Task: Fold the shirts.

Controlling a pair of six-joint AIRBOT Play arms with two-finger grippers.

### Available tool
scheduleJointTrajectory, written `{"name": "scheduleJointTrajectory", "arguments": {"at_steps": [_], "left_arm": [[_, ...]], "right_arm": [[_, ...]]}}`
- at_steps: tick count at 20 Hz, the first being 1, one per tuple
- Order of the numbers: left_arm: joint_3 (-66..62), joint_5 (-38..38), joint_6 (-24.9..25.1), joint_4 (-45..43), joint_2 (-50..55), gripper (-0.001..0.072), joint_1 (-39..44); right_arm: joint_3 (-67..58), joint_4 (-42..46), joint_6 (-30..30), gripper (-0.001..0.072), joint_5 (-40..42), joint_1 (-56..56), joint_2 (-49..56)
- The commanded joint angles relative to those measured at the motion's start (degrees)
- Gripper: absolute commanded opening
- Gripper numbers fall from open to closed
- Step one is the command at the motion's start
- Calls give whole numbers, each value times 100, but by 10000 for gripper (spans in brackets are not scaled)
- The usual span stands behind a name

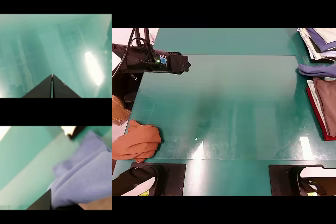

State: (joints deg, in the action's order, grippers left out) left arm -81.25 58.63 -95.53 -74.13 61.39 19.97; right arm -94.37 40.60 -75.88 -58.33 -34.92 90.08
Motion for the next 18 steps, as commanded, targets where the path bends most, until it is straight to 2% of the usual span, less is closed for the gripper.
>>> {"name": "scheduleJointTrajectory", "arguments": {"at_steps": [1,5,8,12,15,18], "left_arm": [[2,-15,-50,0,4,25,4],[2,-17,-46,-4,4,25,4],[2,-66,-4,-55,4,25,4],[2,-96,2,-57,4,26,4],[2,-96,122,-70,4,26,4],[2,-94,254,-70,4,26,4]], "right_arm": [[-509,-339,146,15,-109,-153,-7],[-1443,-295,140,15,-743,-216,-11],[-1655,-199,125,15,-1128,-348,-214],[-1641,970,-422,15,-1784,-588,-560],[-931,1217,-470,15,-1976,-894,-1040],[210,1843,-468,15,-2100,-1169,-1574]]}}
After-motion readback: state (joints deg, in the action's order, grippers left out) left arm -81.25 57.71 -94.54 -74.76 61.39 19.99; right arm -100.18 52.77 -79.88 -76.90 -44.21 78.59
